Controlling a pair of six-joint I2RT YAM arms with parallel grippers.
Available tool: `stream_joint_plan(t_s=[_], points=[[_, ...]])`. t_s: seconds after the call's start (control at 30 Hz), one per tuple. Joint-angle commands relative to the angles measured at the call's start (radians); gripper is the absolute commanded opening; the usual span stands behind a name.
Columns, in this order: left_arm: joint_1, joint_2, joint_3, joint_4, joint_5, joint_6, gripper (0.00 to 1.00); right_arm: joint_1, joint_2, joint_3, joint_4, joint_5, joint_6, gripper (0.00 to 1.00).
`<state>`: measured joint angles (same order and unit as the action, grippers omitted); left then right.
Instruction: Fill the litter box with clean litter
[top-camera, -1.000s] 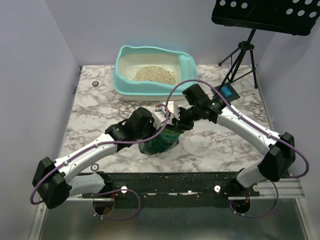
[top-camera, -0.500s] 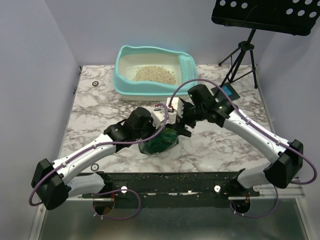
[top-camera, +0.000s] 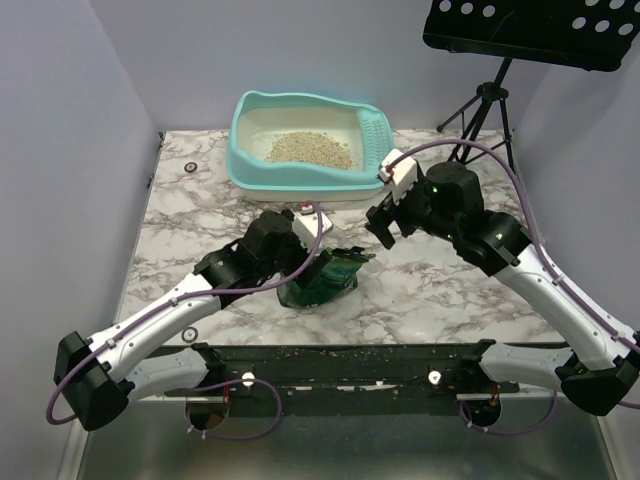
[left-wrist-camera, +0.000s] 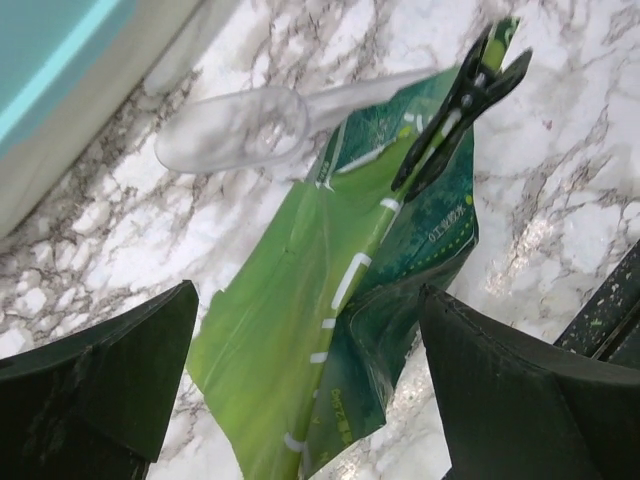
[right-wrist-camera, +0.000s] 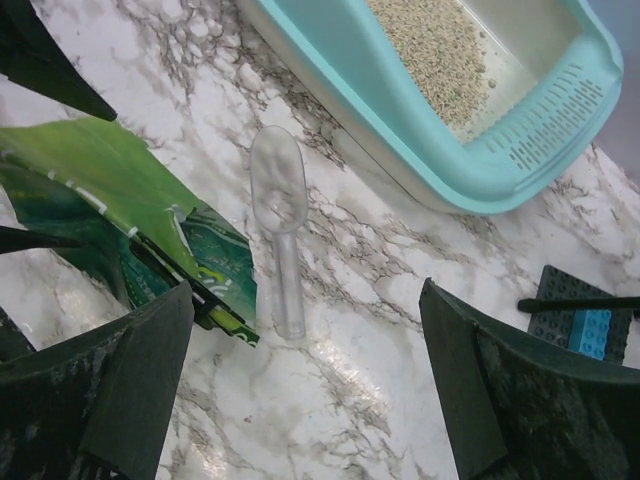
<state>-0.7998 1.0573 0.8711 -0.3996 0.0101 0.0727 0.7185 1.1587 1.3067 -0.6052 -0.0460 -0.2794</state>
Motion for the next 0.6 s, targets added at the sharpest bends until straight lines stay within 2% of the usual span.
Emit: stream_joint_plan(t_s=[0.0, 0.07, 0.27, 0.33, 0.4, 0.57], points=[[0.001, -0.045, 0.100, -0.008, -0.060, -0.020, 0.99, -0.001, -0.039, 0.022, -0.027, 0.115, 0.179, 1.00], [0.001, -0.060, 0.126, -0.010, -0.128, -0.040, 0.99, -0.002, -0.063, -0.001, -0.004, 0.165, 0.235, 1.00], [0.002, -0.042, 0.241, -0.036, -0.404, -0.137, 0.99, -0.001, -0.117, -0.063, 0.084, 0.447, 0.463, 1.00], [0.004, -0.023, 0.269, -0.053, -0.421, -0.111, 0.99, -0.001, -0.123, -0.066, 0.082, 0.501, 0.485, 1.00], [0.004, -0.010, 0.285, -0.061, -0.429, -0.087, 0.99, -0.002, -0.132, -0.070, 0.079, 0.473, 0.473, 1.00], [0.004, -0.011, 0.310, -0.028, -0.424, -0.120, 0.99, -0.001, -0.200, -0.151, 0.163, 0.494, 0.479, 1.00]])
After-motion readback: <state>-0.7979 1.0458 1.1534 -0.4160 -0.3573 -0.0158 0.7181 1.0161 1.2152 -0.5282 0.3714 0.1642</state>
